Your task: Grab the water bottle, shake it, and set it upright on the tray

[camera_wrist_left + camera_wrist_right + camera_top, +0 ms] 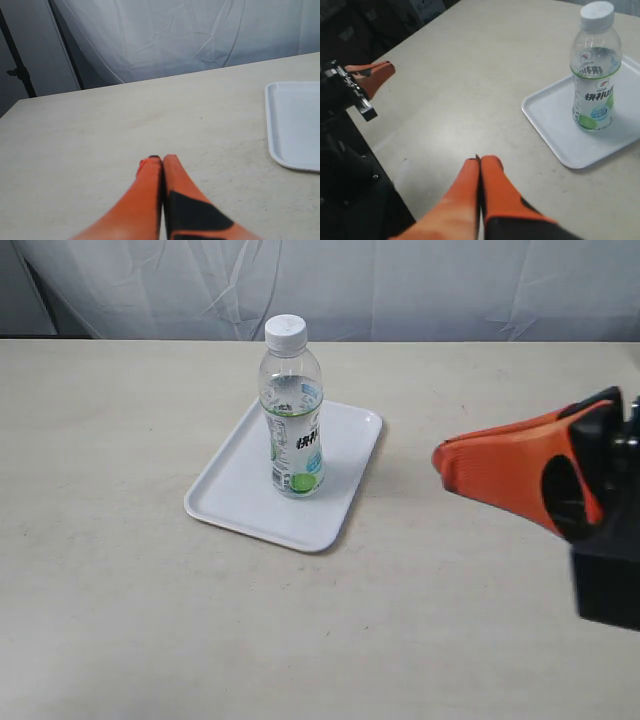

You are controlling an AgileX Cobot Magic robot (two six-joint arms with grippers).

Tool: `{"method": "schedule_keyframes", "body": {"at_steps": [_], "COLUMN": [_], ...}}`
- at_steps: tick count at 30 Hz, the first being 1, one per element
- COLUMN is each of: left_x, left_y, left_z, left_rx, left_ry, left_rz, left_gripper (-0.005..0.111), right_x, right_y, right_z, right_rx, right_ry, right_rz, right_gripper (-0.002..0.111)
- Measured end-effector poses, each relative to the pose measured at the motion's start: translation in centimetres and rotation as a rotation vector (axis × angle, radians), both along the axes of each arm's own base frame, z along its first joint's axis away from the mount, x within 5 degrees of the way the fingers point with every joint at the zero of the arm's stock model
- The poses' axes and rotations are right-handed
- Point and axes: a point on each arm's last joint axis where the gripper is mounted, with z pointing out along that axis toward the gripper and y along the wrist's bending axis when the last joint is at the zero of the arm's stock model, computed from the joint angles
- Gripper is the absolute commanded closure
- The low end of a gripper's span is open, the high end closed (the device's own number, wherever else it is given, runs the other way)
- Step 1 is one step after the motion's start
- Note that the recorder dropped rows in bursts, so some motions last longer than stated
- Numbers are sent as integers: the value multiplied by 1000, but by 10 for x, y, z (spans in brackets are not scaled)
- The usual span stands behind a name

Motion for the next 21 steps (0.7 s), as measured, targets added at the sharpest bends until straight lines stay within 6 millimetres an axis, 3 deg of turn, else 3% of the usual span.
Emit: {"method": "schedule_keyframes", "body": {"at_steps": [10, 14, 21], "left_x": [0, 0, 0], "left_y": [0, 0, 0], "left_z": [0, 0, 0], "left_rx": [0, 0, 0], "left_ry": [0, 0, 0], "left_rz": [0, 0, 0], "left_gripper": [106, 106, 106], "right_x": [-17, -13, -14], "right_y": [-36, -58, -95], "right_z": [16, 10, -27], "right_rx": [38, 52, 57], "right_ry": [-200, -249, -356], "right_rz": [-43, -239, -657], "right_gripper": [108, 108, 108]}}
